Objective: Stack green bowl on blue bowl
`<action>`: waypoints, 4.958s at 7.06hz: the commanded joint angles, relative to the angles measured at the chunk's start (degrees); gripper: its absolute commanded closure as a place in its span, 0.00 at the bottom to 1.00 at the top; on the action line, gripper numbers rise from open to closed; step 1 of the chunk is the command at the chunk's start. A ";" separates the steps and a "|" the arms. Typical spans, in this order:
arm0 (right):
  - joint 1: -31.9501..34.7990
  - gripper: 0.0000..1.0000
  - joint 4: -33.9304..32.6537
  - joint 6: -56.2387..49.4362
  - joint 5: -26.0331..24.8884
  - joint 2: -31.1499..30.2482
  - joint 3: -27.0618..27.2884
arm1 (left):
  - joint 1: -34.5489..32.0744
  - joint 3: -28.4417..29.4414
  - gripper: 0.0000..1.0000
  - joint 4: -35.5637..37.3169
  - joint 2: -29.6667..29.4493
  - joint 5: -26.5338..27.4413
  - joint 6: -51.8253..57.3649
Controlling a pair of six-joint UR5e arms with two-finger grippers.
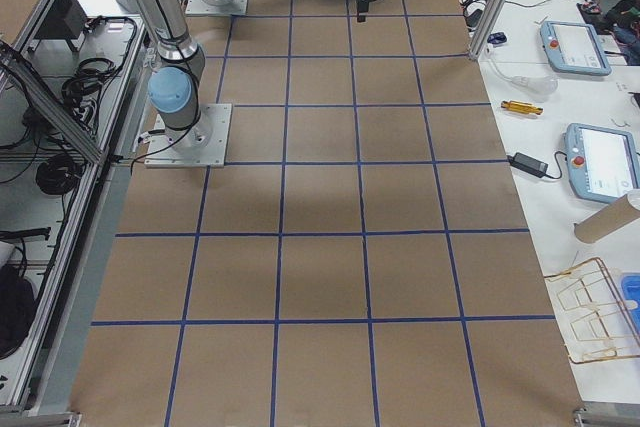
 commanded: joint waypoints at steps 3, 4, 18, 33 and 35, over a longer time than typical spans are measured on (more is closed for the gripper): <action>0.00 0.00 0.00 0.00 -0.03 0.03 0.00 | 3.25 -0.60 1.00 0.56 0.14 -0.11 4.72; 0.00 0.00 0.00 0.00 -0.03 0.03 0.00 | 3.44 -1.13 1.00 0.56 -0.12 -0.20 4.31; 0.00 0.00 0.00 0.00 -0.03 0.03 0.00 | 2.65 7.63 0.00 -16.95 8.55 0.07 -9.27; 0.00 0.00 0.00 0.00 0.06 -0.06 0.00 | -24.95 24.44 0.00 -32.92 10.51 0.06 -118.91; 0.00 0.00 0.00 0.00 -0.03 0.03 0.00 | -24.69 24.62 0.00 -35.03 10.69 -0.02 -120.41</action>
